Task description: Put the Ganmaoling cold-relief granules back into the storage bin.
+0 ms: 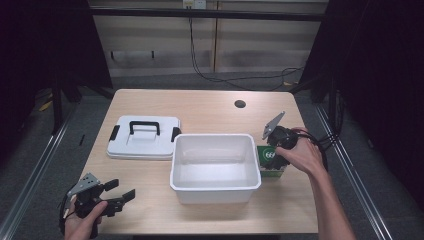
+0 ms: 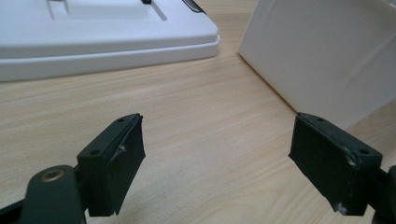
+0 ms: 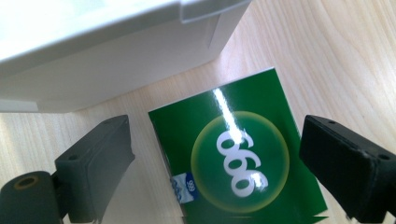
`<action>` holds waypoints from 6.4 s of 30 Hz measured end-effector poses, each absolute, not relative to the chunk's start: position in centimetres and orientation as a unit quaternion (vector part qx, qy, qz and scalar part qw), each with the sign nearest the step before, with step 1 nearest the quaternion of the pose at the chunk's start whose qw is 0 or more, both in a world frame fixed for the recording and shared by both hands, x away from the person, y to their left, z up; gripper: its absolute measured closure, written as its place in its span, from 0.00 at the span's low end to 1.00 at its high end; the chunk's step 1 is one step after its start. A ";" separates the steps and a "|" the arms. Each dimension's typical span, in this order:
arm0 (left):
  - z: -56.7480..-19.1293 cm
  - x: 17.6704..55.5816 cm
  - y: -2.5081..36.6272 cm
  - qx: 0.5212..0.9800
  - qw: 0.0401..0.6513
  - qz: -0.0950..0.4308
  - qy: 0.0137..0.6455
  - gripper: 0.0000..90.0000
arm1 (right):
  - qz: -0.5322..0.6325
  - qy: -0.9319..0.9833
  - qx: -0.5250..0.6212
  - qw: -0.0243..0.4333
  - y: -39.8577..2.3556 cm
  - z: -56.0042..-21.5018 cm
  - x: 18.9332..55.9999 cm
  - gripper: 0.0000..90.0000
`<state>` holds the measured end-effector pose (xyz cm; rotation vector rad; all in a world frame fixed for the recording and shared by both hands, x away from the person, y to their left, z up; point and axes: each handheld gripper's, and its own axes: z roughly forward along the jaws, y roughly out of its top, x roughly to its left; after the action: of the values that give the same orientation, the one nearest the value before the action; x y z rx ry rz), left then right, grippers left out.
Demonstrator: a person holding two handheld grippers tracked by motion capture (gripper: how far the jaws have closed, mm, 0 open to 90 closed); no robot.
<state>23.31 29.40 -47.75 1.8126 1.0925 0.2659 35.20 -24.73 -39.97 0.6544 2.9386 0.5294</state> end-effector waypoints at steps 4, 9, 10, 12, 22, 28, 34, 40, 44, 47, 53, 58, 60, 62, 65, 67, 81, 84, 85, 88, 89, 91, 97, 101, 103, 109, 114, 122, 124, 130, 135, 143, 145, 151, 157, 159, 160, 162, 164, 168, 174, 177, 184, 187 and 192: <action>-47.8 23.3 29.3 0.745 0.486 0.104 0.445 0.19 | 0.174 0.963 0.203 0.029 -25.1 -40.3 35.8 0.10; -47.8 23.3 29.2 0.746 0.486 0.103 0.443 0.19 | 0.180 0.965 0.191 0.013 -25.5 -40.7 36.3 0.10; -47.8 23.3 29.2 0.746 0.486 0.102 0.443 0.19 | 0.180 0.965 0.191 0.013 -25.5 -40.7 36.3 0.10; -47.8 23.3 29.2 0.749 0.486 0.101 0.439 0.19 | 0.180 0.965 0.188 0.015 -25.6 -40.8 36.4 0.10; -47.7 23.2 29.1 0.752 0.486 0.101 0.434 0.19 | 0.195 0.966 0.167 0.012 -26.0 -41.1 36.7 0.09; -47.7 23.2 29.1 0.752 0.486 0.100 0.435 0.19 | 0.176 0.970 0.168 0.010 -26.0 -41.9 36.9 0.08; -47.7 23.2 29.0 0.752 0.486 0.099 0.434 0.19 | 0.150 0.975 0.161 0.006 -25.5 -42.4 36.8 0.08; -47.7 23.2 29.1 0.753 0.486 0.100 0.433 0.19 | 0.097 0.983 0.153 0.009 -25.1 -43.7 36.9 0.09; -47.7 23.2 29.1 0.752 0.486 0.099 0.435 0.19 | 0.089 0.983 0.158 0.014 -24.9 -44.1 36.9 0.09; -47.7 23.2 29.1 0.753 0.486 0.099 0.433 0.19 | 0.083 0.984 0.159 0.015 -24.9 -44.1 36.9 0.09; -47.8 23.2 29.0 0.752 0.486 0.098 0.434 0.19 | 0.070 0.984 0.161 0.022 -24.7 -44.3 36.7 0.09; -47.8 23.2 29.0 0.752 0.486 0.097 0.434 0.19 | 0.069 0.984 0.165 0.022 -24.7 -44.3 36.8 0.10; -47.8 23.2 29.0 0.752 0.486 0.097 0.435 0.19 | 0.067 0.983 0.168 0.018 -24.7 -44.3 36.8 0.11; -47.8 23.2 29.0 0.752 0.485 0.097 0.436 0.19 | 0.070 0.982 0.174 0.017 -24.9 -44.2 36.9 0.13; -47.8 23.2 29.0 0.752 0.485 0.097 0.436 0.19 | 0.071 0.982 0.175 0.015 -25.1 -44.1 36.8 0.16; -47.8 23.2 29.0 0.752 0.485 0.096 0.436 0.19 | 0.067 0.982 0.178 0.009 -25.3 -44.0 36.8 0.16; -47.8 23.2 29.1 0.751 0.486 0.095 0.437 0.19 | 0.040 0.983 0.177 -0.001 -25.2 -43.7 36.5 0.17; -47.8 23.2 29.1 0.751 0.486 0.094 0.437 0.19 | 0.028 0.984 0.178 -0.002 -25.2 -43.5 36.4 0.17; -47.8 23.2 29.1 0.751 0.487 0.095 0.437 0.19 | 0.036 0.985 0.170 0.002 -25.4 -43.6 36.5 0.17; -47.8 23.2 29.1 0.751 0.486 0.094 0.437 0.19 | 0.036 0.982 0.184 -0.002 -25.6 -43.4 36.2 0.17; -47.8 23.2 29.1 0.751 0.486 0.095 0.437 0.19 | 0.038 0.983 0.177 0.000 -25.7 -43.4 36.3 0.17; -47.8 23.2 29.1 0.750 0.486 0.094 0.437 0.19 | 0.037 0.982 0.183 -0.002 -25.8 -43.1 36.1 0.18; -47.8 23.2 29.1 0.750 0.486 0.095 0.437 0.19 | 0.046 0.982 0.185 0.006 -26.4 -42.2 35.7 0.17; -47.8 23.2 29.1 0.751 0.486 0.095 0.437 0.19 | 0.053 0.982 0.182 0.013 -26.7 -41.4 35.4 0.18; -47.8 23.2 29.0 0.750 0.486 0.096 0.438 0.19 | 0.054 0.981 0.183 0.015 -26.7 -40.9 35.2 0.17; -47.8 23.2 29.0 0.750 0.486 0.095 0.438 0.19 | 0.059 0.980 0.187 0.019 -26.7 -40.0 35.2 0.18; -47.8 23.2 29.1 0.751 0.487 0.096 0.436 0.19 | 0.062 0.981 0.184 0.026 -26.7 -38.9 35.1 0.18; -47.8 23.3 29.1 0.750 0.487 0.095 0.438 0.19 | 0.060 0.982 0.177 0.035 -26.5 -37.4 34.9 0.17; -47.8 23.3 29.1 0.750 0.486 0.095 0.439 0.19 | 0.065 0.982 0.175 0.036 -26.4 -37.0 34.8 0.18; -47.8 23.2 29.1 0.749 0.487 0.095 0.440 0.19 | 0.068 0.981 0.177 0.034 -26.3 -36.2 34.8 0.18; -47.8 23.2 29.1 0.748 0.487 0.095 0.440 0.19 | 0.072 0.981 0.176 0.038 -26.1 -35.0 34.8 0.18; -47.8 23.3 29.1 0.749 0.487 0.094 0.439 0.19 | 0.079 0.980 0.174 0.051 -25.9 -33.2 35.0 0.18; -47.9 23.3 29.1 0.749 0.486 0.095 0.440 0.19 | 0.083 0.980 0.172 0.054 -25.9 -32.8 35.0 0.18; -47.8 23.3 29.1 0.750 0.486 0.095 0.439 0.19 | 0.089 0.980 0.167 0.063 -25.7 -31.4 34.8 0.18; -47.9 23.3 29.1 0.749 0.486 0.095 0.440 0.19 | 0.093 0.979 0.165 0.070 -25.5 -30.3 34.8 0.18; -47.8 23.3 29.1 0.749 0.487 0.095 0.439 0.19 | 0.092 0.979 0.167 0.071 -25.3 -29.8 34.8 0.18; -47.8 23.3 29.1 0.750 0.487 0.095 0.439 0.19 | 0.094 0.980 0.162 0.073 -25.3 -29.7 34.9 0.18; -47.8 23.3 29.1 0.749 0.487 0.095 0.439 0.19 | 0.095 0.979 0.165 0.074 -25.1 -29.2 34.8 0.18; -47.9 23.3 29.1 0.749 0.487 0.095 0.439 0.19 | 0.100 0.979 0.160 0.078 -25.0 -28.9 34.9 0.18; -47.9 23.3 29.1 0.749 0.487 0.095 0.440 0.19 | 0.103 0.978 0.157 0.085 -24.6 -28.2 35.0 0.18; -47.8 23.3 29.0 0.749 0.487 0.096 0.440 0.19 | 0.115 0.977 0.153 0.091 -23.7 -27.0 34.7 0.18; -47.8 23.3 29.0 0.749 0.487 0.096 0.440 0.19 | 0.126 0.977 0.147 0.091 -23.0 -26.4 34.7 0.18; -47.8 23.3 29.1 0.748 0.487 0.097 0.439 0.19 | 0.135 0.979 0.125 0.089 -21.1 -26.2 35.2 0.18; -47.7 23.2 29.1 0.748 0.488 0.096 0.439 0.19 | 0.133 0.980 0.121 0.079 -20.1 -26.5 35.3 0.18; -47.8 23.2 29.2 0.747 0.489 0.096 0.441 0.19 | 0.124 0.984 0.108 0.071 -18.8 -27.0 35.7 0.18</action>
<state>23.16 29.19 -47.77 1.8142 1.0704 0.2334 35.69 -18.77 -26.98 0.3252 2.9576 0.3724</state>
